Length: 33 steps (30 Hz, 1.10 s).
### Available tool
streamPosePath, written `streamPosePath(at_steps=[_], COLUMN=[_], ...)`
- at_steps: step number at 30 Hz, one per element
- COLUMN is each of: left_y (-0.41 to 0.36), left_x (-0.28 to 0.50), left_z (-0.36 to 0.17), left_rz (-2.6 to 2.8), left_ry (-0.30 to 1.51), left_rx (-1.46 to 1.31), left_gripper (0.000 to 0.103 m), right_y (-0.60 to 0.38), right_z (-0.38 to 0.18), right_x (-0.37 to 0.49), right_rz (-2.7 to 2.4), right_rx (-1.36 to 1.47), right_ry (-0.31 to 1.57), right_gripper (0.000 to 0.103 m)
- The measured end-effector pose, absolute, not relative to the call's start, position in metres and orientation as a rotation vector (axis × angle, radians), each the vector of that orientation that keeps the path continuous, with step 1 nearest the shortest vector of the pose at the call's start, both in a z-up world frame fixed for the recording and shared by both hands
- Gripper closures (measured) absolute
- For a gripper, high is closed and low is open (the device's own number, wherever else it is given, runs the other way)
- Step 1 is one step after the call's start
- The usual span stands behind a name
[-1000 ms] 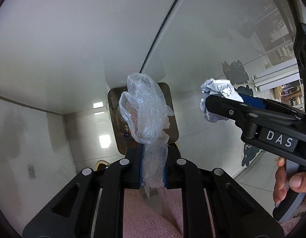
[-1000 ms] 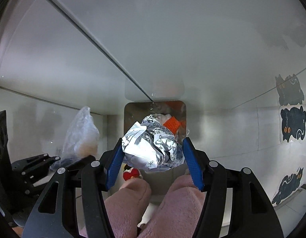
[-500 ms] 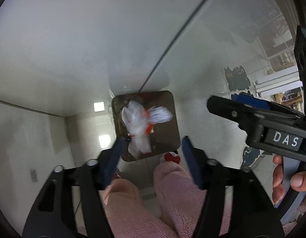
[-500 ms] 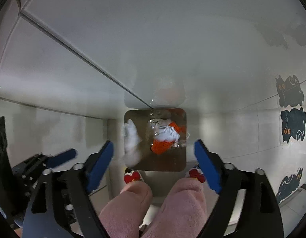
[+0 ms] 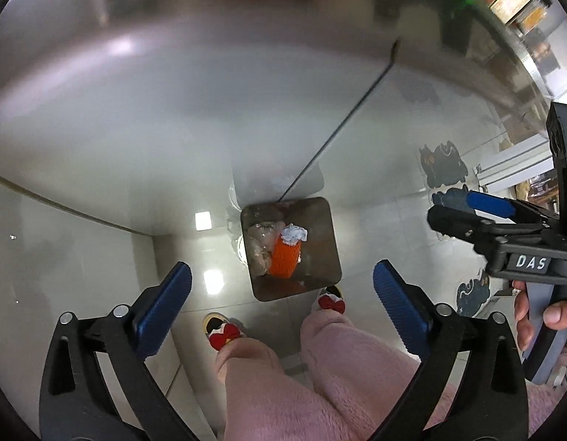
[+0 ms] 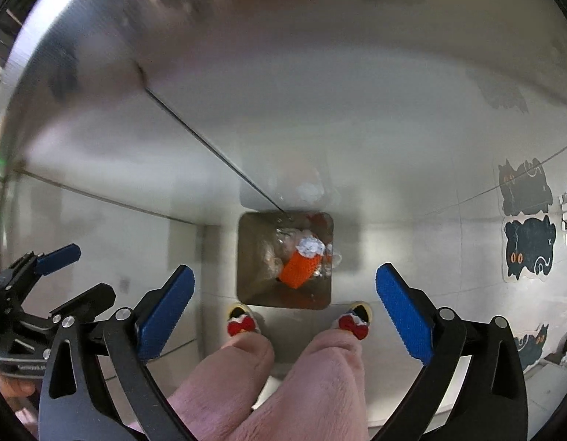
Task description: Collect trash
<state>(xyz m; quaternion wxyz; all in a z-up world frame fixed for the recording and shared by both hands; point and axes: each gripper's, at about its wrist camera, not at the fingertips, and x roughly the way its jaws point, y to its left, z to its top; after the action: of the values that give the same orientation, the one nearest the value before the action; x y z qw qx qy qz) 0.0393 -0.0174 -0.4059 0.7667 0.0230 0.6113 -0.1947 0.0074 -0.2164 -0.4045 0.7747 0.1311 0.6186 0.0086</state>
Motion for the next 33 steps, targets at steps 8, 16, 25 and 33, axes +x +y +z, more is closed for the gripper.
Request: streamPosePath(at_steps=[8, 16, 25, 33], left_y=[-0.006, -0.003, -0.012, -0.026], left_x=[0.039, 0.063, 0.112, 0.161], left_z=[-0.315, -0.236, -0.209, -0.207], left_rz=[-0.428, -0.417, -0.398, -0.43], left_ry=[1.221, 1.094, 1.022, 1.029], left_rx=[0.047, 0.035, 0.107, 0.075], left_gripper=[0.008, 0.008, 0.008, 0.009], right_y=[-0.223, -0.232, -0.232, -0.219], right_z=[-0.307, -0.241, -0.204, -0.192], right_x=[0.008, 0.039, 0.097, 0.166], right_rz=[0.045, 0.034, 0.041, 0.115], right_rx=[0.243, 0.24, 0.251, 0.294], right_ry=[1.174, 1.078, 0.995, 0.991], right_gripper=[0.003, 0.003, 0.005, 0.024])
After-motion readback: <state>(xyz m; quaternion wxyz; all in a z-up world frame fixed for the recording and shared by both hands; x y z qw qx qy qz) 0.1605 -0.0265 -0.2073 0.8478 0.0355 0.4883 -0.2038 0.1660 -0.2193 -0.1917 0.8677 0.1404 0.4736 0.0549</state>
